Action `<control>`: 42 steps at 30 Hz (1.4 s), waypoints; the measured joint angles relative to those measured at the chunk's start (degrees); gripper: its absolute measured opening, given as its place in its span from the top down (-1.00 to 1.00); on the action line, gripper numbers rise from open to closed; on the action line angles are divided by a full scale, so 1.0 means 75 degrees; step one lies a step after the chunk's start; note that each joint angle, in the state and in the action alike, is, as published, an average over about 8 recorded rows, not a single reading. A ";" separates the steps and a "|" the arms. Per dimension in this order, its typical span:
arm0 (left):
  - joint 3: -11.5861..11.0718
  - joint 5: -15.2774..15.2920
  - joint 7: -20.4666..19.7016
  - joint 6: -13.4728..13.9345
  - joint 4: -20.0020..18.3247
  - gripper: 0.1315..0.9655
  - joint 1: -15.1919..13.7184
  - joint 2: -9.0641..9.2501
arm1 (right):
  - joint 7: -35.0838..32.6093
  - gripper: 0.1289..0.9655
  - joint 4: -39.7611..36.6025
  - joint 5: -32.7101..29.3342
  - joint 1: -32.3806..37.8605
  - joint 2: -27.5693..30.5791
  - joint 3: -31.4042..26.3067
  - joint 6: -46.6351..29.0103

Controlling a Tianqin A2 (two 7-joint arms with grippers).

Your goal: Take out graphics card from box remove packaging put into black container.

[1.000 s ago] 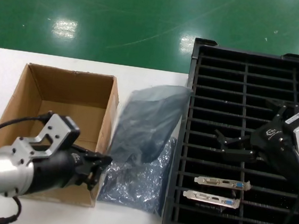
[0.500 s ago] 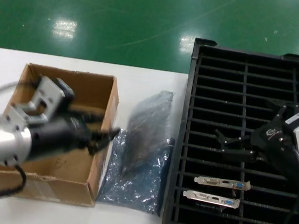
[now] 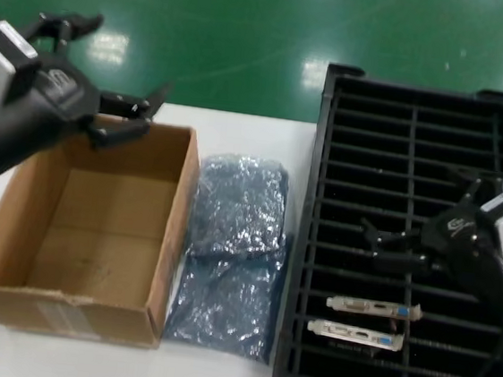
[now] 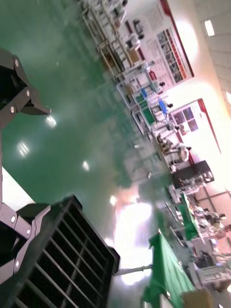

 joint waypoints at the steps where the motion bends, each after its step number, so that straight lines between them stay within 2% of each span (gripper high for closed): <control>1: 0.0026 -0.0046 0.0018 -0.0035 0.0034 -0.07 0.0019 0.0018 | -0.0043 -1.00 -0.0005 0.0054 -0.0026 -0.0005 0.0005 0.0042; 5: 0.0139 -0.0300 0.0162 -0.0270 0.0192 -0.33 0.0136 0.0096 | -0.0270 -1.00 -0.0030 0.0332 -0.0158 -0.0031 0.0031 0.0256; 9: 0.0237 -0.0624 0.0446 -0.0641 0.0351 -0.33 0.0306 0.0162 | -0.0532 -1.00 -0.0058 0.0658 -0.0315 -0.0061 0.0060 0.0509; 17: 0.0444 -0.1332 0.1072 -0.1465 0.0693 -0.71 0.0678 0.0299 | -0.1108 -1.00 -0.0121 0.1367 -0.0654 -0.0127 0.0123 0.1058; 26: 0.0679 -0.2136 0.1783 -0.2399 0.1081 -0.94 0.1102 0.0456 | -0.1758 -1.00 -0.0192 0.2172 -0.1039 -0.0203 0.0195 0.1680; 42: 0.1096 -0.3563 0.3044 -0.4056 0.1770 -1.00 0.1856 0.0734 | -0.2913 -1.00 -0.0318 0.3601 -0.1725 -0.0336 0.0323 0.2786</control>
